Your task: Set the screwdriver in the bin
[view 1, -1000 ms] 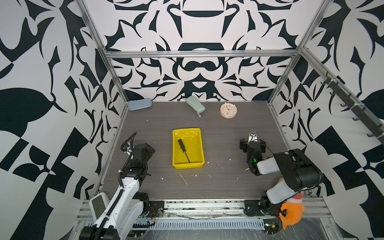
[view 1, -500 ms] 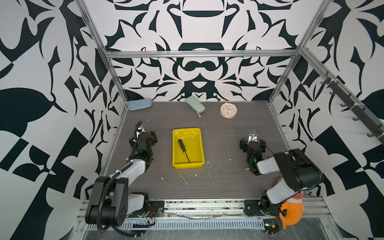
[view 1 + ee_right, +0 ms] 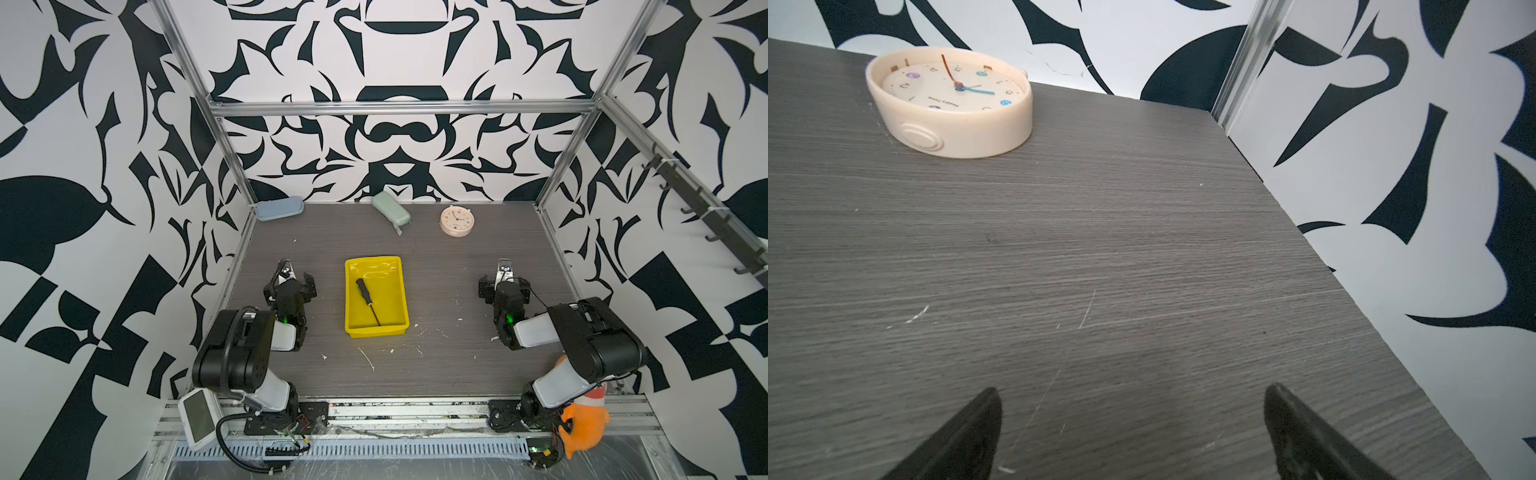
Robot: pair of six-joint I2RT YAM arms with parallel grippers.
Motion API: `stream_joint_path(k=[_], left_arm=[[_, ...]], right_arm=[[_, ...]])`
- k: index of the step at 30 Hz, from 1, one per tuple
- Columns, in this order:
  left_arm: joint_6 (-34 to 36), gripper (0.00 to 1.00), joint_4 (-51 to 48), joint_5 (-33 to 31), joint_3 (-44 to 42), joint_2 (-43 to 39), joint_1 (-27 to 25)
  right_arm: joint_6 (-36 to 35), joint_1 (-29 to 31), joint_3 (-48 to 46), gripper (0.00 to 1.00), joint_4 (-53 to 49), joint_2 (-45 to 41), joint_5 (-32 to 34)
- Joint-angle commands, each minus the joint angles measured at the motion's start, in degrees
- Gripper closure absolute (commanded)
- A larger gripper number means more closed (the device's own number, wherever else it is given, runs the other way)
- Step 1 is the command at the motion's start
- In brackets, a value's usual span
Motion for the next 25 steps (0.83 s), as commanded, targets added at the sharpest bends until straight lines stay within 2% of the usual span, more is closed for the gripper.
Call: stream_joint_path(k=[1, 2, 3, 16, 18, 21, 25], left_arm=[[-0.8, 0.01, 2.3, 0.7, 1.3, -1.6, 0.5], [-1.3, 0.01, -3.1, 0.9, 3.3, -2.3, 0.6], [-1.6, 0.01, -3.8, 2.7, 4.2, -1.5, 1.8], [-2.2, 0.01, -3.4, 3.4, 3.9, -1.6, 2.5], [-2.1, 0.01, -3.4, 3.4, 3.9, -1.6, 2.5], [-2.1, 0.01, -3.4, 3.4, 3.9, -1.5, 2.5], [-2.1, 0.01, -3.4, 3.4, 3.9, -1.6, 2.5]], right_arm=[[0.4, -0.3, 1.3, 0.00, 1.2, -1.3, -0.1], [0.4, -0.3, 1.2, 0.00, 1.2, -1.2, -0.1], [0.4, -0.3, 1.2, 0.00, 1.2, -1.2, 0.0], [0.5, -0.3, 1.4, 0.00, 1.1, -1.2, -0.2], [1.2, -0.9, 1.9, 0.00, 0.1, -1.1, -1.2], [2.7, -3.4, 3.0, 0.00, -3.6, -1.9, -6.2], [2.1, -3.6, 2.2, 0.00, -2.3, -2.1, -5.8]])
